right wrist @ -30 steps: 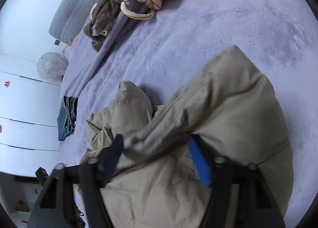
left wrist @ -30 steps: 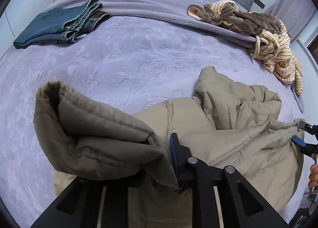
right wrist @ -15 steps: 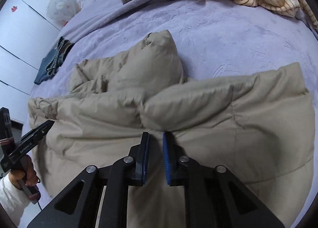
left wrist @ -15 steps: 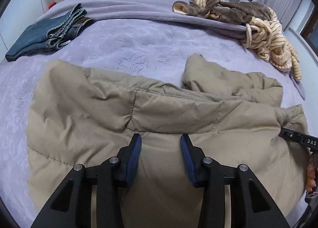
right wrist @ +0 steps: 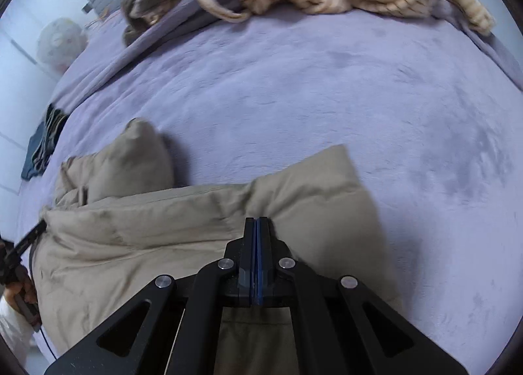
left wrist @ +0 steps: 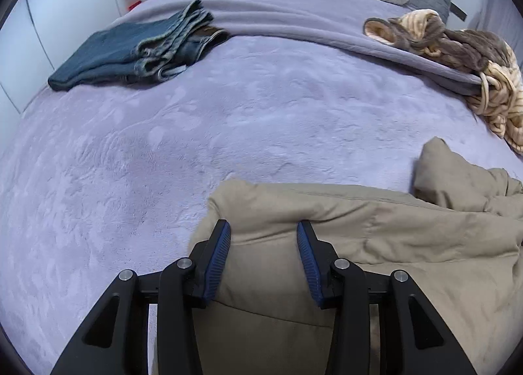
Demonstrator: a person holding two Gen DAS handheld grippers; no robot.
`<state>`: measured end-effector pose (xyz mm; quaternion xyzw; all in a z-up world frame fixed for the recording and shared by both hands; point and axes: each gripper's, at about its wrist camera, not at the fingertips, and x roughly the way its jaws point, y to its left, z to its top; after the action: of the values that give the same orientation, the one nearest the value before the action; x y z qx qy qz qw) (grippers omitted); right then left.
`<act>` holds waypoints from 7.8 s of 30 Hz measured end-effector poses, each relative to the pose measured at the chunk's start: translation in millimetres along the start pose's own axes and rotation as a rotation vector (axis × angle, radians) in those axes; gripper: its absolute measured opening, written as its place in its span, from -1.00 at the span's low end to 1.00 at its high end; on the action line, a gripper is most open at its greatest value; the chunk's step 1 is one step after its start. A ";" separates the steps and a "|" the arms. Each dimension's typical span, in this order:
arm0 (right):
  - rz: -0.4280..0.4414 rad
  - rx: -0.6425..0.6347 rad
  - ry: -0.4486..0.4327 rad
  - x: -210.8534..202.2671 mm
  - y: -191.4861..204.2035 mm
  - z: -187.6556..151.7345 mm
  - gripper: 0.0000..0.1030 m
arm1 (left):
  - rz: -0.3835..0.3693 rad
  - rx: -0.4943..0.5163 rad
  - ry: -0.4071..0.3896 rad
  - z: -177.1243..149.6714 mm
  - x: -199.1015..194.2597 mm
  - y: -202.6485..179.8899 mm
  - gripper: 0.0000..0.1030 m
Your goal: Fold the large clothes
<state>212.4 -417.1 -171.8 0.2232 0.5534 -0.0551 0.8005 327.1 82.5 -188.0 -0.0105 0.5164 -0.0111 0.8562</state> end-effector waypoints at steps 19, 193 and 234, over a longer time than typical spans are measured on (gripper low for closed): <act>0.091 0.122 -0.023 -46.0 11.0 -23.0 -0.08 | 0.031 0.020 0.022 -24.2 -56.0 0.8 0.61; 0.267 0.113 0.157 -181.7 118.7 -333.9 0.75 | -0.130 -0.010 0.178 -295.6 -279.5 100.8 0.87; 0.069 0.096 0.214 -114.2 171.2 -298.3 0.44 | -0.912 0.042 0.548 -248.5 -124.1 60.1 -0.49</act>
<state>-30.7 -157.4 -103.0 0.2851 0.6245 -0.0298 0.7266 49.8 144.6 -196.0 -0.2133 0.6637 -0.3950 0.5983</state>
